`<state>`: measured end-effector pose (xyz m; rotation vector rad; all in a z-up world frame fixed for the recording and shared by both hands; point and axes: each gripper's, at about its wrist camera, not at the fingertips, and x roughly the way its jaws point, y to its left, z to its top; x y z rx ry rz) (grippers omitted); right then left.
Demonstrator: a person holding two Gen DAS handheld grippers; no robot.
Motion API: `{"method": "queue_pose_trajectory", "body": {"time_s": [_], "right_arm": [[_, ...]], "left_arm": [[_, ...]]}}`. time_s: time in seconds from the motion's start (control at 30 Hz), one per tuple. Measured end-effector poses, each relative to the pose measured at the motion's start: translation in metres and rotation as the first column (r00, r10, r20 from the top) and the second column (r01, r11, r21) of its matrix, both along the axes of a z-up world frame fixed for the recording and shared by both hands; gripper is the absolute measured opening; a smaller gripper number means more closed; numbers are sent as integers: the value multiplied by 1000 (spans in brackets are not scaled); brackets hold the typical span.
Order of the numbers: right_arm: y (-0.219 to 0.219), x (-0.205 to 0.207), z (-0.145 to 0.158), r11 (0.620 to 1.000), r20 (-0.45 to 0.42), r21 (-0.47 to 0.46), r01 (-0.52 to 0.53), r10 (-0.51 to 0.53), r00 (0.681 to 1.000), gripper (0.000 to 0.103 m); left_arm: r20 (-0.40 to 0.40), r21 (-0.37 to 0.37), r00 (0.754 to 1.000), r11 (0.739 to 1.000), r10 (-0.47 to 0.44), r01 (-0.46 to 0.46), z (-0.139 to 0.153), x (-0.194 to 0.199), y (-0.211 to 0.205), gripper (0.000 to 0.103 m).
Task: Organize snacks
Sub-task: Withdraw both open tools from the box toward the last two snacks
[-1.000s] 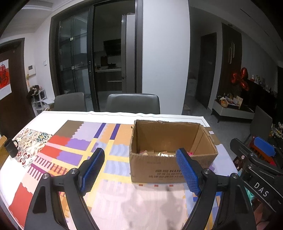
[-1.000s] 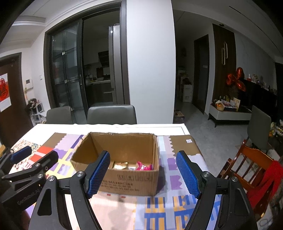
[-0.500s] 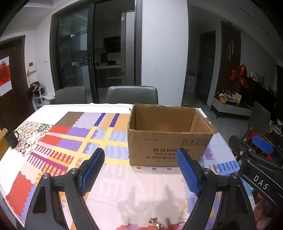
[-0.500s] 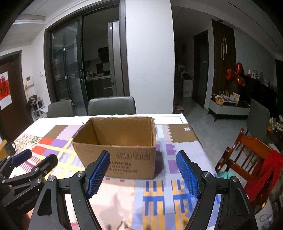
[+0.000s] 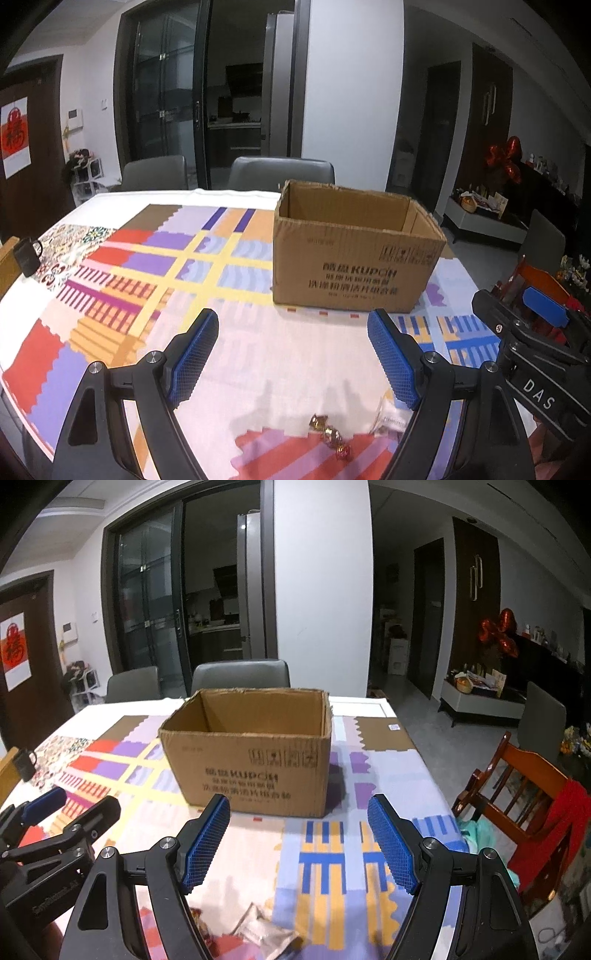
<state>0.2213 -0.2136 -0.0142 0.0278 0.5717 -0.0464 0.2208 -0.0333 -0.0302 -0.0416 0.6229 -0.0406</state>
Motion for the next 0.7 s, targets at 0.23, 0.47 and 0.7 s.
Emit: {"method": "queue_pose_trajectory", "body": {"time_s": [0.23,0.47,0.7], "right_arm": [[3,-14,-17,1000,-23,-13,-25,25,999,78],[4,-26,-36,999,-52,-32,-43,41,998,78],[4,-36,-51,995,-84,-56,-77,72,994,78]], "left_arm": [[-38,-7,999,1000,10,-10,-21,-15,1,83],[-69,10,998,1000,2,-1,-40,-24,-3,83],[-94,11,996,1000,-9,10,-52,-30,-11,83]]}}
